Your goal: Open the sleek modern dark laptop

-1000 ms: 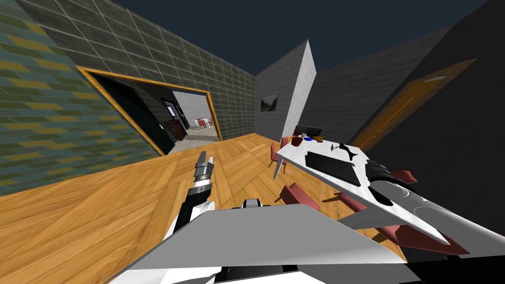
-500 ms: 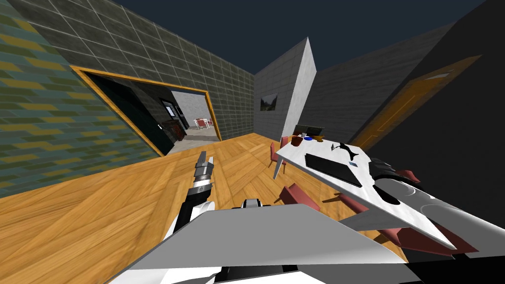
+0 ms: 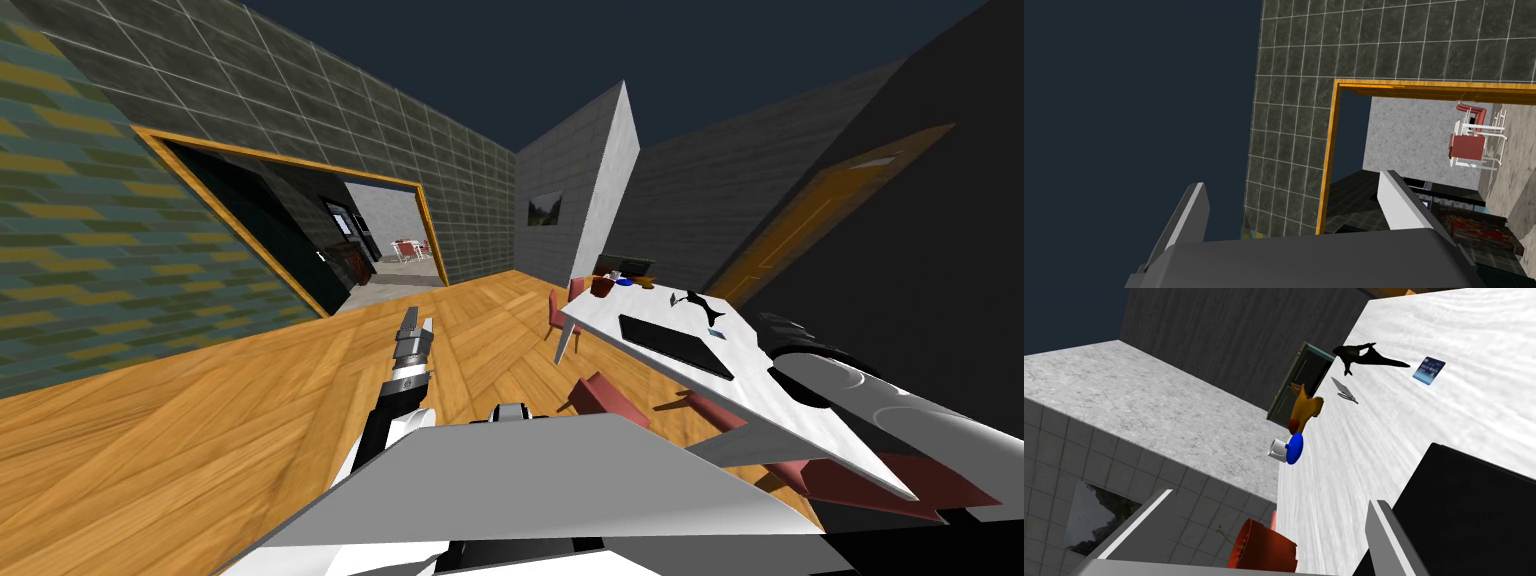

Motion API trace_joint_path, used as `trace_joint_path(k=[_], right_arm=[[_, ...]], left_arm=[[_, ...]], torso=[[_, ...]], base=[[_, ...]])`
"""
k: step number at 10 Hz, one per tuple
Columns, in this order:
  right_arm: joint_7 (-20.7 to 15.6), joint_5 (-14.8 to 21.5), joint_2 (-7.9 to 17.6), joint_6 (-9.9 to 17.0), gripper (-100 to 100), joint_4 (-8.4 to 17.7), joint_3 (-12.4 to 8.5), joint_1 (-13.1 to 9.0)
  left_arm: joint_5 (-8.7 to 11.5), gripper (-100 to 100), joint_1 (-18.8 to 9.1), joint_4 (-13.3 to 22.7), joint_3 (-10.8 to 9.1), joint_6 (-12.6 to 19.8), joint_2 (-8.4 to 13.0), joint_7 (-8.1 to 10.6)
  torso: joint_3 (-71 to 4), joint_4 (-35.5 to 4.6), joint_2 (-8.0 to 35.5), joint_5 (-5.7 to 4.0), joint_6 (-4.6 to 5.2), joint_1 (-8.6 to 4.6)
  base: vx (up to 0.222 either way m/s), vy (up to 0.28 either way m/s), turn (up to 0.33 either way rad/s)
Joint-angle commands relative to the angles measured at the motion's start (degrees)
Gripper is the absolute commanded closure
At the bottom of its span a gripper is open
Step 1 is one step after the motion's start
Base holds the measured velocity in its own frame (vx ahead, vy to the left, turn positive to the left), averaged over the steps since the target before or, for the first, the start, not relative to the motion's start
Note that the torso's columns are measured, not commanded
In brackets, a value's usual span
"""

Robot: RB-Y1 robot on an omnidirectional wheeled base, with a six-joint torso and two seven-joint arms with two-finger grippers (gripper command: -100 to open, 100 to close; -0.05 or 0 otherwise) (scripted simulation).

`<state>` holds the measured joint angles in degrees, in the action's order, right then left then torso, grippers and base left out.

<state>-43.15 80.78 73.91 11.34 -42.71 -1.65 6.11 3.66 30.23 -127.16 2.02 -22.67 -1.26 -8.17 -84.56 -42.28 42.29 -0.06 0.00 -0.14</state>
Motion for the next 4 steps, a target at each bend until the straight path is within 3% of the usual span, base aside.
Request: trace_joint_path(k=[1,4], right_arm=[[0.01,0.0,0.0,0.0,0,0.0,0.0,0.0],[0.01,0.0,0.0,0.0,0,0.0,0.0,0.0]], left_arm=[[0.0,0,0.0,0.0,0.0,0.0,0.0,0.0],[0.0,0,0.0,0.0,0.0,0.0,0.0,0.0]], torso=[[0.0,0.0,0.0,0.03,0.0,0.06],[-0.01,0.0,-0.01,0.07,0.0,0.16]], base=[[0.0,0.0,0.0],[0.0,0.0,0.0]])
